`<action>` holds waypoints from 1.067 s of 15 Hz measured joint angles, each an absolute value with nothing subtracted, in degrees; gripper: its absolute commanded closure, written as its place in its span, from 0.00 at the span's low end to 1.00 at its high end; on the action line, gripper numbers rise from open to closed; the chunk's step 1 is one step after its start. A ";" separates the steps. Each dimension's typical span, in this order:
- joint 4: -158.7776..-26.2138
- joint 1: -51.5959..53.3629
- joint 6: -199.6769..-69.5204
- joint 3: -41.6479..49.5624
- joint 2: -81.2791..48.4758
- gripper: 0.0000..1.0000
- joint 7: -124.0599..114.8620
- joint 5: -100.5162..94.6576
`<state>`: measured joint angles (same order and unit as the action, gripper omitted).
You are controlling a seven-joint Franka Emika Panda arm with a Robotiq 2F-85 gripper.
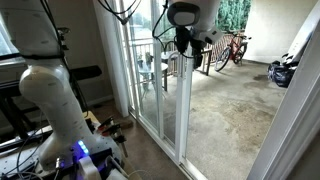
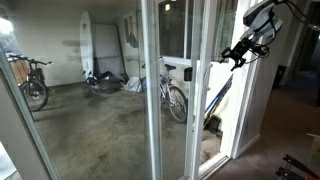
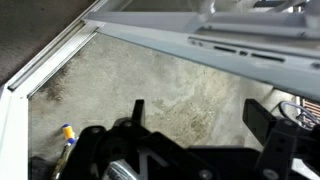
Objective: Slide the glass door to the right.
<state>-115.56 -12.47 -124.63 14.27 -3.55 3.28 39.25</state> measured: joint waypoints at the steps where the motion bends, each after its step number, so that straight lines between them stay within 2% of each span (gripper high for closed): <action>1: -115.43 -14.20 -124.43 15.51 -4.61 0.00 4.06 39.26; 7: -117.10 -16.45 -123.96 15.54 -7.37 0.00 6.01 38.90; 16: -124.16 -13.50 -123.99 12.54 -0.45 0.00 7.90 37.55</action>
